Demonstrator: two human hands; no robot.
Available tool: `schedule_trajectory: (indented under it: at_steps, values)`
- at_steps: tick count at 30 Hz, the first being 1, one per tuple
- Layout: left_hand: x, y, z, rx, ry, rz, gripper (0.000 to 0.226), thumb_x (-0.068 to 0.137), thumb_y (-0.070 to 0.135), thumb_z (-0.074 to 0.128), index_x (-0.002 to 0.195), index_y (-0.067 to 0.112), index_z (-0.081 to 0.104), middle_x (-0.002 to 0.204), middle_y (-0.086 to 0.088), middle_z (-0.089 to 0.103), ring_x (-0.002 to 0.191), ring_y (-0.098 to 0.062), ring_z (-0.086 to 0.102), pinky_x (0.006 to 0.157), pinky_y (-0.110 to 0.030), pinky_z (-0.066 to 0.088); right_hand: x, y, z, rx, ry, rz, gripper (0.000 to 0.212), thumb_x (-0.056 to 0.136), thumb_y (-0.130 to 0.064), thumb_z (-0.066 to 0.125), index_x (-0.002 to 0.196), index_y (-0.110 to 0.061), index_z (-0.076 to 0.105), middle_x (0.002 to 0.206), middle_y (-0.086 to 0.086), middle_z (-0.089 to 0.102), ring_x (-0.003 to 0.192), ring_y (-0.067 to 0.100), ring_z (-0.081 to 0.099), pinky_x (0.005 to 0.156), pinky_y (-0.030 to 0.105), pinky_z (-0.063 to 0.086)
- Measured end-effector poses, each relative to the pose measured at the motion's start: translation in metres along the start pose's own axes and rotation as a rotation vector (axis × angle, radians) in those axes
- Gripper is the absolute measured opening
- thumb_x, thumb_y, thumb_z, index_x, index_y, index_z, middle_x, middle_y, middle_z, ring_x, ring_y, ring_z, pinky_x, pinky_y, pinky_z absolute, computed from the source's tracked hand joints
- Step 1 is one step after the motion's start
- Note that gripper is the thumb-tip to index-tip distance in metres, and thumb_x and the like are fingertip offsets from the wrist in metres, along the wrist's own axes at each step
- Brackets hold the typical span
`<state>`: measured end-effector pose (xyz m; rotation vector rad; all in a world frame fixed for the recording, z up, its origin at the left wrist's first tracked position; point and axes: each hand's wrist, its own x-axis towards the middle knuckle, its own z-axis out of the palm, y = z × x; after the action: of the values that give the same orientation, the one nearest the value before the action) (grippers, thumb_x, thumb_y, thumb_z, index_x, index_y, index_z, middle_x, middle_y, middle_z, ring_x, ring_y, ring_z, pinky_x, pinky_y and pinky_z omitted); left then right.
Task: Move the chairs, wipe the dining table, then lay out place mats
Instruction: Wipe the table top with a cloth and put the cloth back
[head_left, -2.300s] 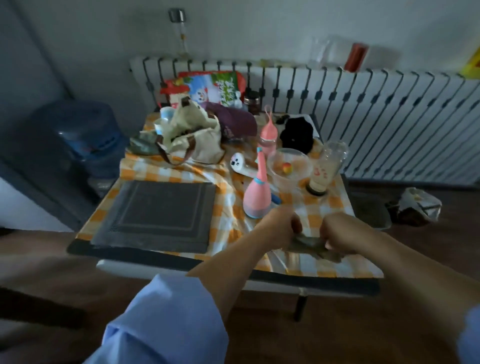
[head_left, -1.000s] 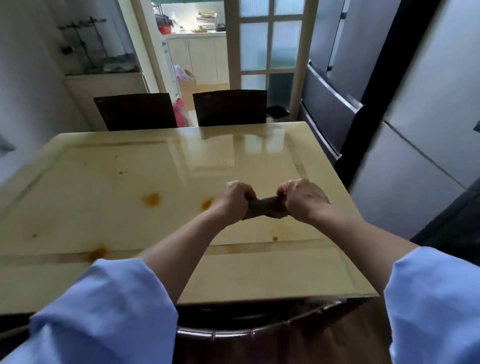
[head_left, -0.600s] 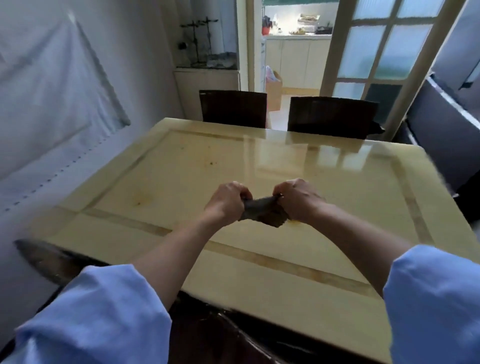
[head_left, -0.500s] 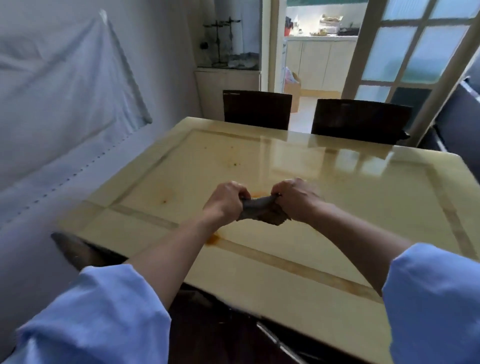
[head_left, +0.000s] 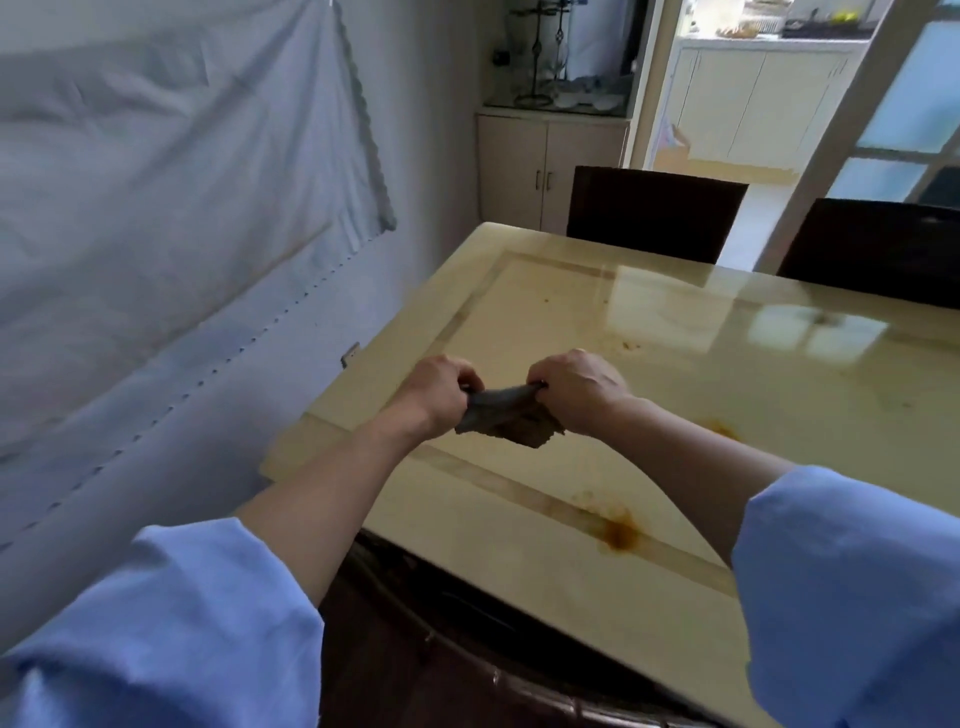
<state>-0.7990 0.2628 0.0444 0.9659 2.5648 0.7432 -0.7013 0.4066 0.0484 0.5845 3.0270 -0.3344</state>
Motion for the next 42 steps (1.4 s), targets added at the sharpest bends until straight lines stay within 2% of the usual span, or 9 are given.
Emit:
schedule_trajectory:
  at_steps: [7, 14, 18, 22, 25, 28, 32, 38, 42]
  values:
    - [0.027, -0.041, -0.019, 0.000, 0.035, -0.027, 0.028, 0.086, 0.000, 0.049, 0.098, 0.012, 0.071, 0.097, -0.009, 0.068, 0.083, -0.021, 0.060, 0.066, -0.025, 0.047, 0.052, -0.029, 0.011, 0.038, 0.004, -0.048, 0.019, 0.089, -0.014, 0.051, 0.094, -0.022, 0.068, 0.092, 0.004, 0.066, 0.083, 0.022, 0.061, 0.060, 0.028, 0.045]
    - [0.094, -0.084, -0.027, 0.016, 0.006, -0.014, 0.030, 0.086, 0.000, 0.048, 0.102, 0.010, 0.072, 0.103, -0.009, 0.068, 0.091, -0.022, 0.060, 0.075, -0.026, 0.046, 0.118, -0.043, 0.027, 0.039, 0.023, -0.026, 0.018, 0.091, -0.021, 0.050, 0.095, -0.022, 0.067, 0.091, 0.003, 0.061, 0.079, 0.019, 0.055, 0.060, 0.026, 0.039]
    - [0.143, -0.103, -0.041, -0.023, 0.054, 0.058, 0.029, 0.085, -0.002, 0.048, 0.099, 0.008, 0.071, 0.103, -0.011, 0.069, 0.093, -0.025, 0.062, 0.080, -0.031, 0.051, 0.165, -0.047, 0.030, 0.065, 0.081, 0.020, 0.020, 0.093, -0.021, 0.049, 0.101, -0.024, 0.067, 0.100, 0.001, 0.059, 0.097, 0.020, 0.049, 0.074, 0.027, 0.035]
    - [0.171, -0.137, -0.023, 0.215, -0.192, 0.014, 0.023, 0.087, 0.015, 0.053, 0.104, 0.017, 0.069, 0.110, -0.008, 0.066, 0.104, -0.024, 0.057, 0.085, -0.032, 0.047, 0.185, -0.048, 0.062, 0.099, -0.101, 0.114, 0.031, 0.091, -0.019, 0.048, 0.114, -0.033, 0.063, 0.119, 0.003, 0.058, 0.115, 0.025, 0.046, 0.090, 0.033, 0.039]
    - [0.186, -0.158, 0.011, 0.385, -0.273, 0.019, 0.038, 0.093, 0.033, 0.048, 0.130, 0.021, 0.053, 0.136, -0.004, 0.049, 0.130, -0.027, 0.038, 0.105, -0.041, 0.035, 0.186, -0.042, 0.083, 0.157, -0.203, 0.164, 0.042, 0.090, -0.014, 0.047, 0.129, -0.029, 0.055, 0.133, 0.003, 0.055, 0.131, 0.022, 0.037, 0.107, 0.039, 0.030]
    - [0.199, -0.171, 0.047, 0.326, -0.337, 0.077, 0.057, 0.098, 0.038, 0.038, 0.150, 0.023, 0.020, 0.160, 0.000, 0.012, 0.148, -0.025, 0.006, 0.120, -0.041, 0.013, 0.188, -0.028, 0.098, 0.184, -0.167, 0.235, 0.043, 0.092, -0.016, 0.046, 0.133, -0.027, 0.053, 0.140, 0.003, 0.051, 0.136, 0.020, 0.034, 0.110, 0.037, 0.028]
    - [0.195, -0.191, 0.091, 0.390, -0.464, 0.068, 0.063, 0.098, 0.052, 0.021, 0.149, 0.033, -0.011, 0.157, 0.005, -0.023, 0.144, -0.019, -0.023, 0.120, -0.042, -0.010, 0.180, 0.001, 0.116, 0.210, -0.126, 0.284, 0.040, 0.095, -0.015, 0.042, 0.133, -0.024, 0.053, 0.143, -0.002, 0.049, 0.138, 0.017, 0.033, 0.111, 0.033, 0.031]
    - [0.238, -0.146, 0.133, 0.447, -0.321, -0.038, 0.065, 0.096, 0.056, 0.009, 0.147, 0.028, -0.019, 0.156, 0.000, -0.027, 0.143, -0.025, -0.028, 0.117, -0.044, -0.017, 0.165, 0.066, 0.130, 0.216, -0.055, 0.423, 0.039, 0.098, -0.016, 0.042, 0.135, -0.015, 0.050, 0.147, 0.003, 0.044, 0.139, 0.021, 0.034, 0.113, 0.032, 0.031]
    - [0.242, -0.075, 0.180, 0.443, -0.379, 0.228, 0.061, 0.098, 0.052, 0.012, 0.147, 0.030, -0.018, 0.156, 0.001, -0.027, 0.143, -0.023, -0.027, 0.114, -0.041, -0.019, 0.159, 0.104, 0.131, 0.197, -0.081, 0.553, 0.033, 0.096, -0.018, 0.045, 0.127, -0.010, 0.057, 0.138, 0.009, 0.051, 0.131, 0.026, 0.043, 0.107, 0.035, 0.040]
